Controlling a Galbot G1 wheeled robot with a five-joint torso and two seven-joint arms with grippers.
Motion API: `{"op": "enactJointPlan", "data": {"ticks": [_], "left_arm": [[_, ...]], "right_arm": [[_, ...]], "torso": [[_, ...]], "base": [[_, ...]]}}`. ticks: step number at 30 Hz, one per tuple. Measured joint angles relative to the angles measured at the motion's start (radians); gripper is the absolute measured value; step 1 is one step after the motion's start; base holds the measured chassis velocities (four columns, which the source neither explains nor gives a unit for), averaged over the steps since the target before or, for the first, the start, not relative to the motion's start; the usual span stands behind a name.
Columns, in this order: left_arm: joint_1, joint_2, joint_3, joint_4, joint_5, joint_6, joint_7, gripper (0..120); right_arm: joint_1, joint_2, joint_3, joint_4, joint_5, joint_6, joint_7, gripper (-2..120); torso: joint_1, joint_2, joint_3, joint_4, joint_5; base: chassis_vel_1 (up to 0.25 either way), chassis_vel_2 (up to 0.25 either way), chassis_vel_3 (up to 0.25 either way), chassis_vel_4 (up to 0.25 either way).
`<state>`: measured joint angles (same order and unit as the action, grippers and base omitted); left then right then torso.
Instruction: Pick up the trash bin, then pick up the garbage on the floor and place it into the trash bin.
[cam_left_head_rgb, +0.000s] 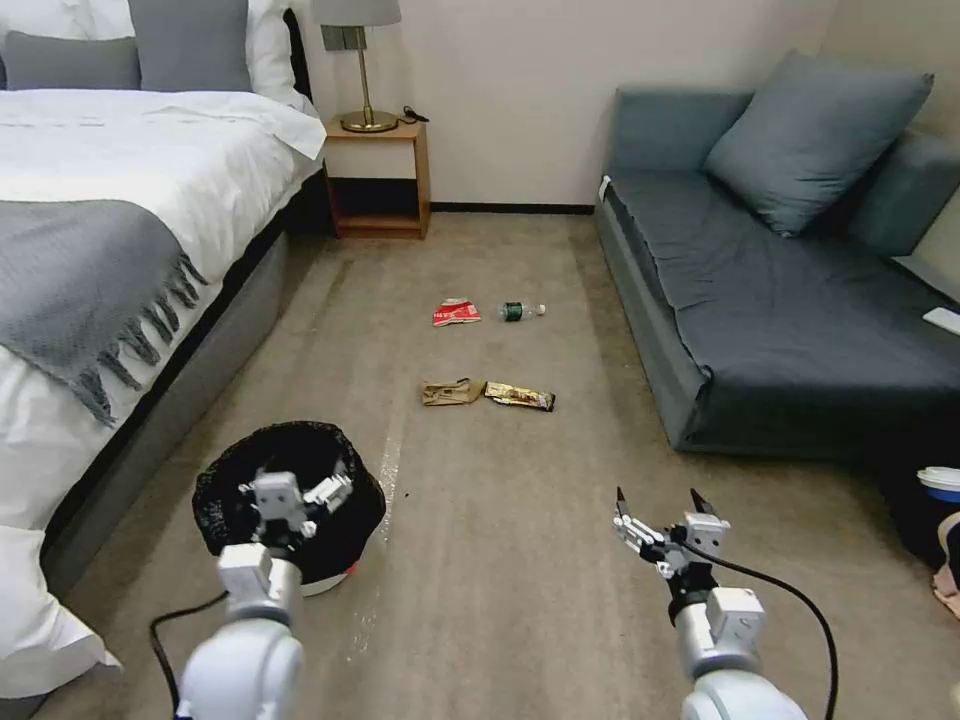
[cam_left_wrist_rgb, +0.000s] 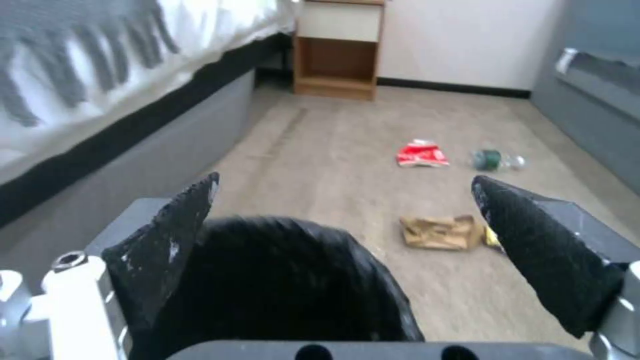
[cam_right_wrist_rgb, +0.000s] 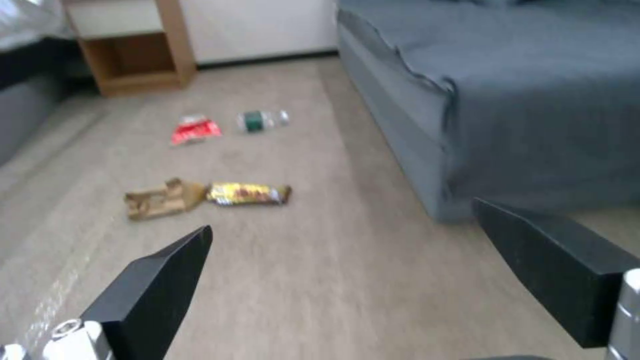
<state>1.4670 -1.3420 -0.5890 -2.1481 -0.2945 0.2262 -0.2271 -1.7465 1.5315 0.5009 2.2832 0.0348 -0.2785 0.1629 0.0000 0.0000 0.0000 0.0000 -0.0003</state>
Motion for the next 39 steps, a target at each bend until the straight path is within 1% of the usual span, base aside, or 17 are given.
{"op": "enactJointPlan", "data": {"ticks": [2,7,8,9,10,14,15,17,18,22,24,26,27,32,33,35,39], "left_arm": [[-0.021,0.039,-0.01,-0.037,-0.073,0.056,-0.057,100],[-0.05,0.095,-0.024,-0.09,-0.173,0.133,-0.134,100],[-0.051,0.101,-0.027,-0.094,-0.173,0.135,-0.133,100],[-0.053,0.121,-0.039,-0.113,-0.178,0.152,-0.128,100],[-0.07,0.174,-0.068,-0.167,-0.196,0.186,-0.125,100],[-0.073,0.205,-0.084,-0.185,-0.2,0.202,-0.122,99],[-0.072,0.211,-0.09,-0.188,-0.196,0.201,-0.119,99],[-0.071,0.212,-0.092,-0.186,-0.195,0.2,-0.12,99],[-0.068,0.213,-0.094,-0.178,-0.193,0.198,-0.119,98],[-0.068,0.227,-0.107,-0.137,-0.191,0.185,-0.12,97],[-0.074,0.238,-0.12,-0.086,-0.194,0.172,-0.121,96],[-0.093,0.259,-0.134,0.005,-0.208,0.162,-0.13,94],[-0.093,0.259,-0.134,0.005,-0.208,0.162,-0.13,94],[-0.141,0.308,-0.162,0.201,-0.272,0.169,-0.176,90],[-0.141,0.308,-0.162,0.201,-0.272,0.169,-0.176,90],[-0.15,0.319,-0.164,0.249,-0.329,0.197,-0.202,84],[-0.156,0.327,-0.158,0.283,-0.448,0.278,-0.239,82]], "right_arm": [[-0.047,0.008,-0.012,0.067,0.009,-0.066,0.039,100],[-0.117,0.018,-0.029,0.167,0.021,-0.163,0.096,100],[-0.127,0.018,-0.028,0.176,0.021,-0.163,0.096,100],[-0.127,0.012,-0.022,0.176,0.021,-0.163,0.095,100],[-0.135,-0.007,-0.003,0.193,0.022,-0.184,0.101,100],[-0.174,-0.048,0.038,0.231,0.028,-0.264,0.134,100],[-0.189,-0.064,0.053,0.232,0.031,-0.298,0.149,100],[-0.192,-0.067,0.056,0.232,0.031,-0.304,0.151,100],[-0.192,-0.069,0.058,0.232,0.032,-0.307,0.153,100],[-0.191,-0.069,0.058,0.23,0.032,-0.307,0.153,100],[-0.19,-0.07,0.059,0.228,0.032,-0.308,0.154,100],[-0.169,-0.071,0.061,0.225,0.029,-0.305,0.163,100],[-0.169,-0.071,0.061,0.225,0.029,-0.305,0.163,100],[-0.145,-0.072,0.063,0.222,0.023,-0.295,0.17,100],[-0.145,-0.072,0.063,0.222,0.023,-0.295,0.17,100],[-0.135,-0.072,0.064,0.221,0.019,-0.283,0.176,100],[-0.109,-0.068,0.067,0.22,0.007,-0.254,0.189,100]], "torso": [[0.0,0.0,0.0,0.0,0.0],[0.0,0.0,0.0,0.0,0.0],[0.0,0.0,0.0,-0.0009,0.0],[0.0,0.0,0.0,0.0,-0.001],[0.0,0.0,0.0,-0.0003,0.0009],[0.0,0.0,0.0,0.0002,-0.0017],[0.0,0.0,0.0,-0.0004,0.001],[0.0,0.0,0.0,-0.0002,0.0012],[0.0,0.0,0.0,-0.0001,-0.0003],[0.0,0.0,0.0,0.0001,0.0002],[0.0,0.0,0.0,0.0001,0.0001],[0.0,0.0,0.0,-0.0002,0.0],[0.0,0.0,0.0,-0.0002,0.0],[0.0,0.0,0.0,0.0,-0.0001],[0.0,0.0,0.0,0.0,-0.0001],[0.0,0.0,0.0,-0.0001,0.0],[0.0,0.0,0.0,0.0002,0.0002]], "base": [[0.0,0.0,0.0,0.0],[0.0,0.0,0.0,0.0],[0.0,0.0,0.0,0.0],[0.0,0.0,0.0,0.0],[0.0,0.0,0.0,0.0],[0.0,0.0,0.0,0.0],[0.0,0.0,0.0,0.0],[0.0,0.0,0.0,0.0],[0.0,0.0,0.0,0.0],[0.0,0.0,0.0,0.0],[0.0,0.0,0.0,0.0],[0.0,0.0,0.0,0.0],[0.0,0.0,0.0,0.0],[0.0,0.0,0.0,0.0],[0.0,0.0,0.0,0.0],[0.0,0.0,0.0,0.0],[0.0,0.0,0.0,0.0]]}}
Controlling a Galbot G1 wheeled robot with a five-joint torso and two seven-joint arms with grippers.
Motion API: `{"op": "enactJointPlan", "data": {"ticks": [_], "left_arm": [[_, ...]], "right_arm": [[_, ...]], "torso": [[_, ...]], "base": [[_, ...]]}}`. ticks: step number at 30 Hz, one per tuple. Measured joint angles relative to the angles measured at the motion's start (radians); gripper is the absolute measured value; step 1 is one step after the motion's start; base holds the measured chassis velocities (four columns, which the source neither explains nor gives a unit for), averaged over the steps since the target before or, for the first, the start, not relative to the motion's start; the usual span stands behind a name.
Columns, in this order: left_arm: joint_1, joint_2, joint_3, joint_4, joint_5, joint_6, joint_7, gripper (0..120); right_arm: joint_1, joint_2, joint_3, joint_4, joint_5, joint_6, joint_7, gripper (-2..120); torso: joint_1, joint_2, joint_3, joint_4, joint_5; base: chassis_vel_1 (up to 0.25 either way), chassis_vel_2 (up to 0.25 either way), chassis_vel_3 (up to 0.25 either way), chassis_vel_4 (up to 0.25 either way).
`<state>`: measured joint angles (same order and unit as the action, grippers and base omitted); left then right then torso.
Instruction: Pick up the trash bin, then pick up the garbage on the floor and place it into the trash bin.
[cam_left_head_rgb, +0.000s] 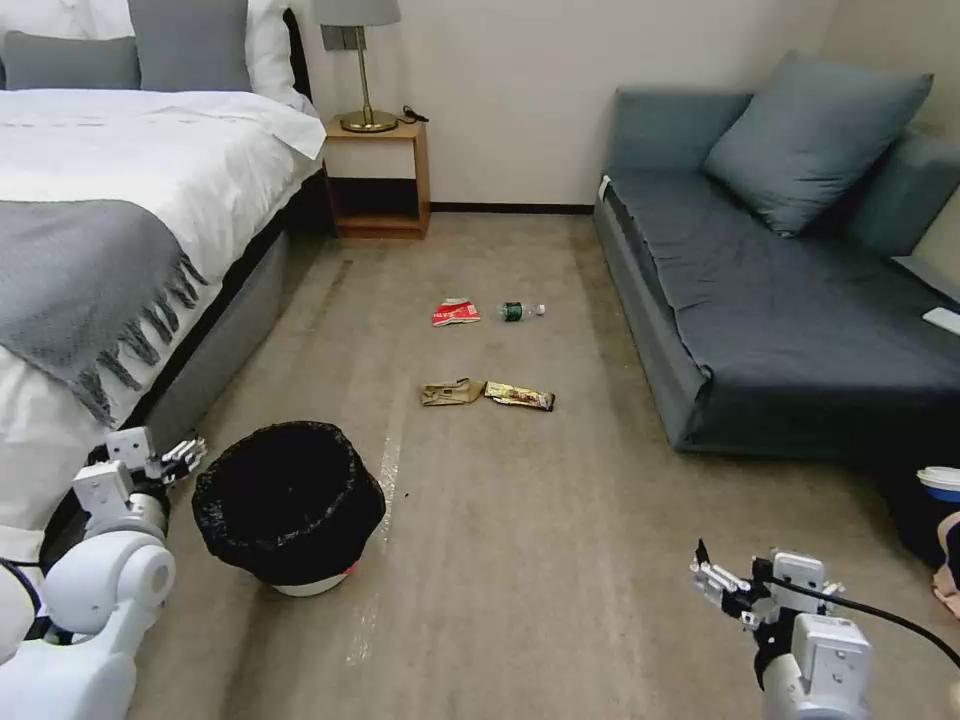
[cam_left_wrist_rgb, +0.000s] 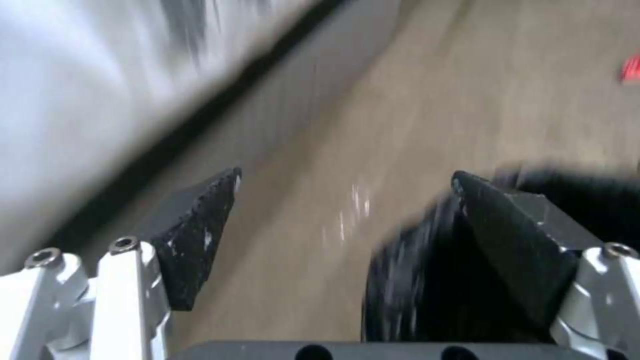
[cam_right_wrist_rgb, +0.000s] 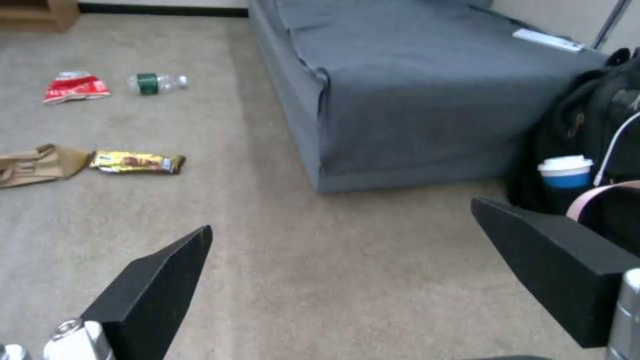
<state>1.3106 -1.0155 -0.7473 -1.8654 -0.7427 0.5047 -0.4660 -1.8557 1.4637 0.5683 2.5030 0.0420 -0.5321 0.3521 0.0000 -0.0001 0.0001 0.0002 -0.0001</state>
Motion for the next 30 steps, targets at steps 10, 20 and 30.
{"op": "enactJointPlan", "data": {"ticks": [10,20,30], "left_arm": [[-0.049,-0.01,0.036,0.056,-0.098,0.131,-0.058,83],[-0.108,-0.031,0.071,0.114,-0.139,0.158,-0.07,82],[-0.142,-0.043,0.093,0.189,-0.15,0.187,-0.078,43]], "right_arm": [[0.028,0.021,-0.001,-0.001,-0.019,0.014,0.002,100],[0.039,0.038,-0.007,-0.002,-0.029,0.024,0.009,100],[0.056,0.037,-0.001,-0.003,-0.015,0.012,0.007,100]], "torso": [[0.0,0.0,0.0,-0.0001,0.0001],[0.0,0.0,0.0,-0.0003,0.0002],[0.0,0.0,0.0,-0.0002,0.0007]], "base": [[0.0,0.0,0.0,0.0],[0.0,0.0,0.0,0.0],[0.0,0.0,0.0,0.0]]}}
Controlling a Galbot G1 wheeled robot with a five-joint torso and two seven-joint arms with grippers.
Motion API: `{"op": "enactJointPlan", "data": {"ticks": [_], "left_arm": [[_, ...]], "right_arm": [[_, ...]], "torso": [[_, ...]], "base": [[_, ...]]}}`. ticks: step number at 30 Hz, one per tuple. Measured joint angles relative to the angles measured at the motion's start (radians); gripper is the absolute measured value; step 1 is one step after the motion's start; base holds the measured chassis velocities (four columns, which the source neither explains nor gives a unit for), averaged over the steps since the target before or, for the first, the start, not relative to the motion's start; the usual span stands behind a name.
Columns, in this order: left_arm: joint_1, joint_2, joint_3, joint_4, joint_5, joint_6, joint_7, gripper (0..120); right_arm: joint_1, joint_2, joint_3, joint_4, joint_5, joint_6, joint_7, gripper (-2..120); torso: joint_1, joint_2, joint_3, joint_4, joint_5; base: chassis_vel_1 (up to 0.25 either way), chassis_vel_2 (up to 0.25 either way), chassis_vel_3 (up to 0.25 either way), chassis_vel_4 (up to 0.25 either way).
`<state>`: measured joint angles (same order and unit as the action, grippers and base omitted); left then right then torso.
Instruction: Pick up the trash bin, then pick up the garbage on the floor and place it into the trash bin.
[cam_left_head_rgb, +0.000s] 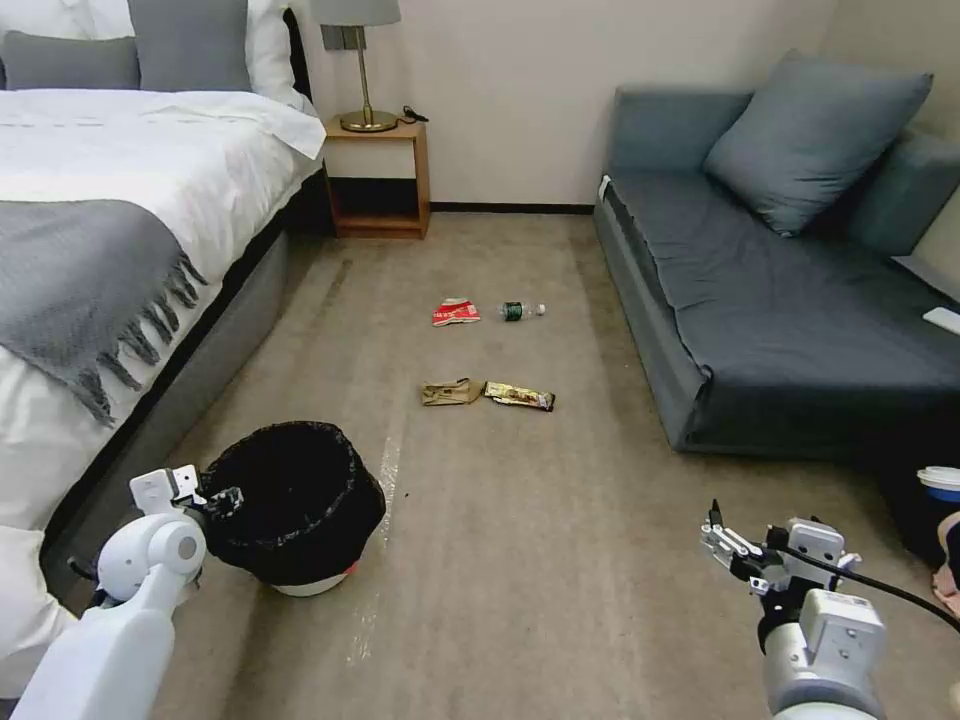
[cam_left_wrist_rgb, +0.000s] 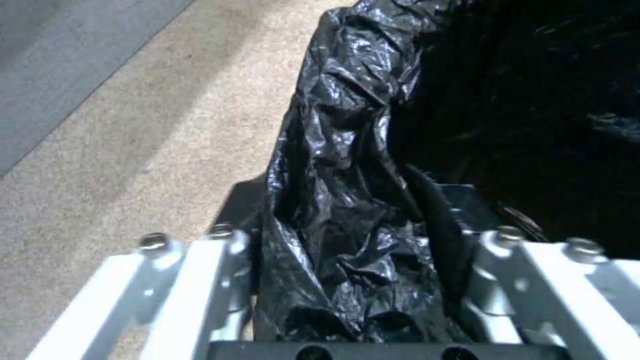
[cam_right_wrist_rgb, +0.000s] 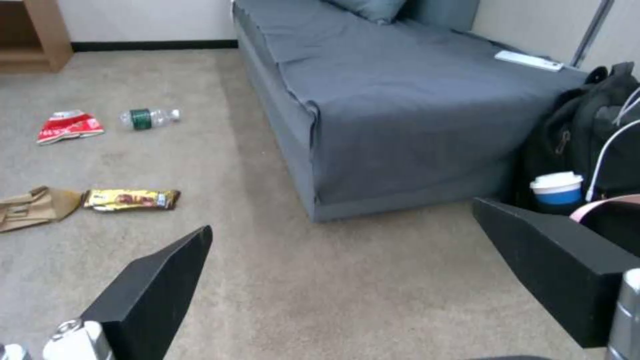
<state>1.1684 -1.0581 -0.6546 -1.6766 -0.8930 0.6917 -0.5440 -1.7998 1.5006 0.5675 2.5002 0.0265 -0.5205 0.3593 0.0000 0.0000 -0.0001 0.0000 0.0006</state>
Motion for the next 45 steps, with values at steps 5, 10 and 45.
{"op": "enactJointPlan", "data": {"ticks": [5,10,45], "left_arm": [[0.0,-0.003,-0.001,0.002,0.0,0.0,0.004,25],[0.004,-0.004,-0.005,0.003,0.008,-0.007,0.026,10],[0.154,-0.049,-0.097,-0.137,0.707,-0.396,0.214,1]], "right_arm": [[0.004,0.005,-0.007,0.0,0.001,-0.007,-0.001,100],[0.004,0.009,-0.015,0.0,0.001,-0.016,-0.002,100],[0.016,0.048,-0.039,0.0,0.089,0.004,0.005,100]], "torso": [[0.0,0.0,0.0,0.0,-0.0004],[0.0,0.0,0.0,0.0,-0.0002],[0.0,0.0,0.0,-0.0001,-0.0006]], "base": [[0.0,0.0,0.0,0.0],[0.0,0.0,0.0,0.0],[0.0,0.0,0.0,0.0]]}}
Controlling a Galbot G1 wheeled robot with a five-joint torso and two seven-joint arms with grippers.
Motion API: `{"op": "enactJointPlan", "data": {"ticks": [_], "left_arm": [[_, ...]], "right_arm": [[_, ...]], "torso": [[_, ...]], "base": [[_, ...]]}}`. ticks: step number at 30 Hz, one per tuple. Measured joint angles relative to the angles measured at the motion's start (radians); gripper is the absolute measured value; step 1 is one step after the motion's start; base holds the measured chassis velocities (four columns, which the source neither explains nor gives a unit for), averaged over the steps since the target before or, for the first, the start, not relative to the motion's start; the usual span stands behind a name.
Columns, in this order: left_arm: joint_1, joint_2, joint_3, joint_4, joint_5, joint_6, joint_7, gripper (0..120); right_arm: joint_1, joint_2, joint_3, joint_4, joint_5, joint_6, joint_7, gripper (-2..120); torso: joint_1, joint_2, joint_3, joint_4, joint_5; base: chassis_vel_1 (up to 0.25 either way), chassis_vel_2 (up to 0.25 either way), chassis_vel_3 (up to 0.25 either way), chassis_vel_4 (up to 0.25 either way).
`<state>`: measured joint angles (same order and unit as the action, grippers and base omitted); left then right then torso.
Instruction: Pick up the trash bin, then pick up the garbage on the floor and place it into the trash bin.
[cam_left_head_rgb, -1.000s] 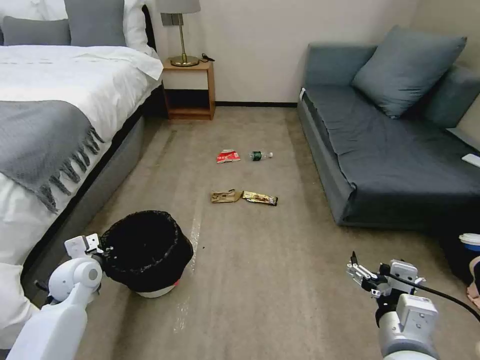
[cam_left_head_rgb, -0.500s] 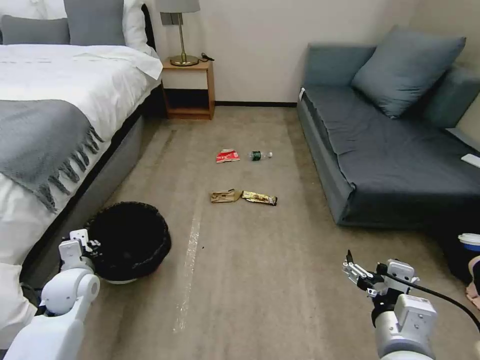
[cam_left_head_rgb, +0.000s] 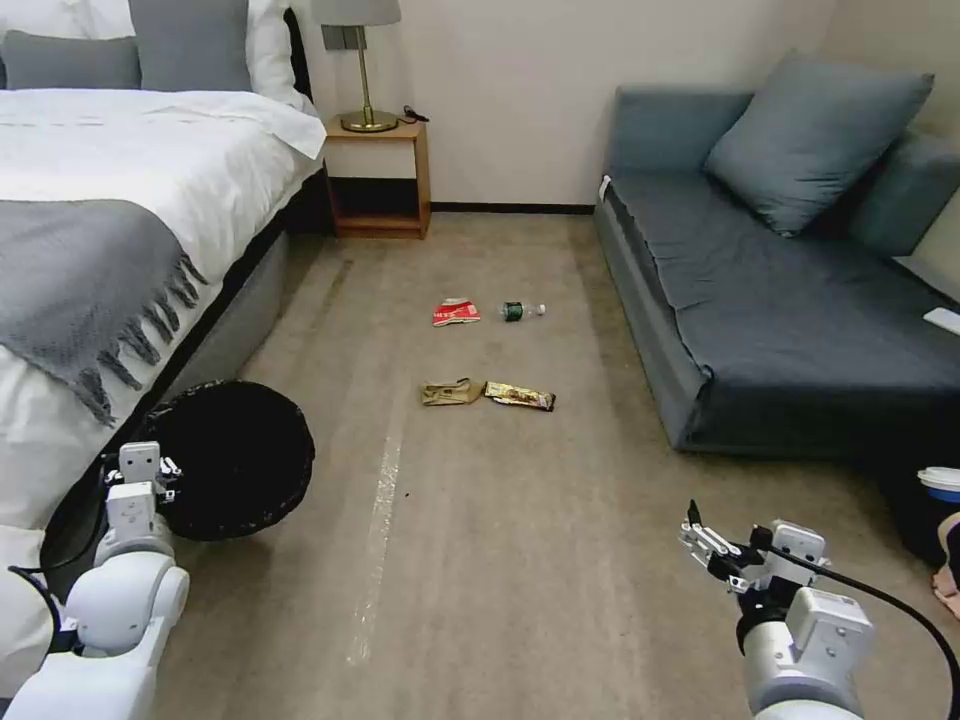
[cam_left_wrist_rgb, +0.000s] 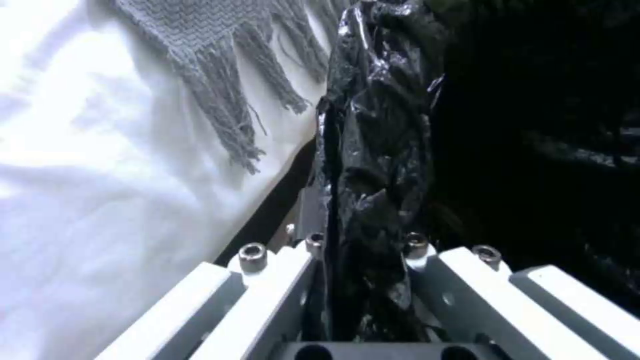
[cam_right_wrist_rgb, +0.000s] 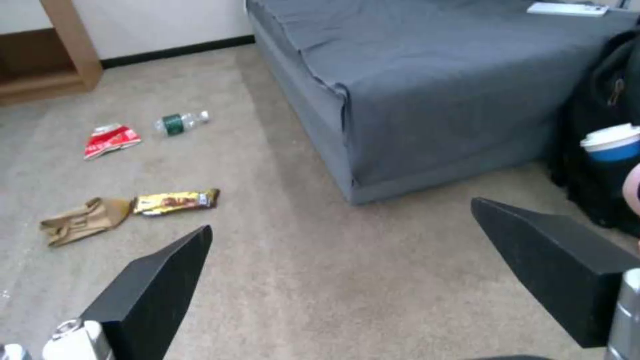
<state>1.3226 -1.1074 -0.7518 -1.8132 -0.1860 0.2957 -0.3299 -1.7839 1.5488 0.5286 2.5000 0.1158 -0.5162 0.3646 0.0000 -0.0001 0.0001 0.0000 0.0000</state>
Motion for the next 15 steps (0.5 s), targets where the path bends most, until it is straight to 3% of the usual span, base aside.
{"op": "enactJointPlan", "data": {"ticks": [15], "left_arm": [[-0.003,-0.005,0.023,0.018,-0.051,-0.017,0.017,1]], "right_arm": [[0.017,0.004,0.005,-0.02,0.015,0.024,-0.034,100]], "torso": [[0.0,0.0,0.0,0.0,0.0002]], "base": [[-0.016,0.013,0.016,-0.014]]}}
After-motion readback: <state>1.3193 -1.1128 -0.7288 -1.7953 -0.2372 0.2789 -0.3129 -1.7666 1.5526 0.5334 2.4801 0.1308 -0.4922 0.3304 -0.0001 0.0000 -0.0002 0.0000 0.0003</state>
